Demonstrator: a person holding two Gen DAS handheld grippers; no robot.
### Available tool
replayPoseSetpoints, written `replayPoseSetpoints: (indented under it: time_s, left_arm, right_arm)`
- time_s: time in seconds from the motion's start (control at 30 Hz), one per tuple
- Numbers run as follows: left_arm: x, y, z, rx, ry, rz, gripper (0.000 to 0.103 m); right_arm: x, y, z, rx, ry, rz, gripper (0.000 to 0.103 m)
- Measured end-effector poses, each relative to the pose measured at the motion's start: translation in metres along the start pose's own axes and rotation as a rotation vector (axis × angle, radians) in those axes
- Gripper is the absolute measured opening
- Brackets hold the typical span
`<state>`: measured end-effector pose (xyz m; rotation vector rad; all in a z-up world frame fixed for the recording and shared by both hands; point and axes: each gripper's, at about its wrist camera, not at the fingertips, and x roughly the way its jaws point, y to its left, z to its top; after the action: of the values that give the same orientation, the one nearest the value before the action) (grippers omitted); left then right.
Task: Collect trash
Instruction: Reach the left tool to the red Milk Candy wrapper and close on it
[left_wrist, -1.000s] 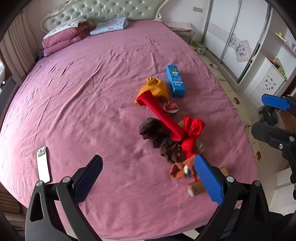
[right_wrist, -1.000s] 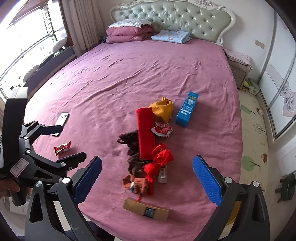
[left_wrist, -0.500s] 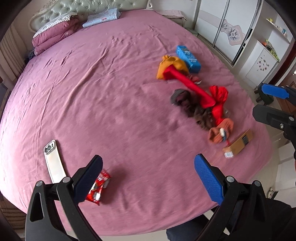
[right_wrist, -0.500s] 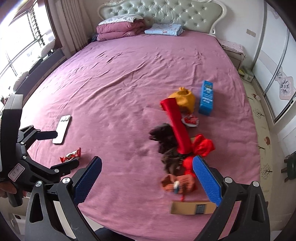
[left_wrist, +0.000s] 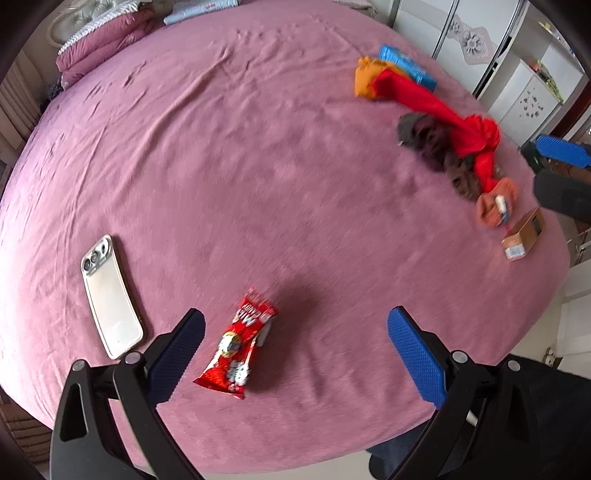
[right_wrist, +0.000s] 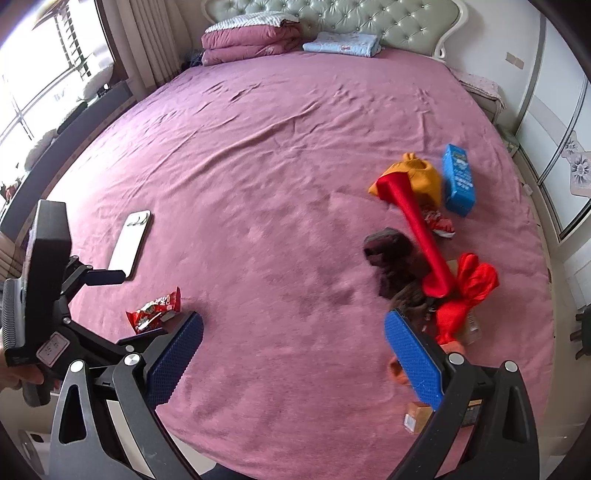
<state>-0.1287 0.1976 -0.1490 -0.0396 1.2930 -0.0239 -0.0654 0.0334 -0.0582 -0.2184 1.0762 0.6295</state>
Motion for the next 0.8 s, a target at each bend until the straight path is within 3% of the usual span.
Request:
replayPoseSetpoints:
  time_s: [0.13, 0.23, 0.5, 0.57, 0.7, 0.8]
  left_arm:
    - [0.021, 0.016, -0.008, -0.015, 0.027, -0.01, 0.096]
    - [0.037, 0.03, -0.012, -0.037, 0.051, -0.045, 0.084]
    - [0.069, 0.044, -0.017, -0.015, 0.092, -0.028, 0.081]
    - [0.077, 0.043, -0.017, -0.002, 0.117, -0.025, 0.072]
    - [0.085, 0.043, -0.015, 0.001, 0.139, -0.011, 0.065]
    - [0.083, 0.043, -0.01, -0.005, 0.145, 0.004, 0.048]
  right_arm:
    - [0.013, 0.007, -0.005, -0.002, 0.02, -0.002, 0.094]
    - [0.021, 0.009, -0.009, 0.0, 0.035, -0.004, 0.094]
    - [0.031, 0.012, -0.015, 0.001, 0.054, -0.004, 0.094]
    - [0.033, 0.011, -0.017, 0.003, 0.058, -0.006, 0.094]
    - [0.036, 0.008, -0.017, 0.01, 0.063, -0.005, 0.094]
    - [0.035, 0.003, -0.018, 0.021, 0.066, -0.002, 0.094]
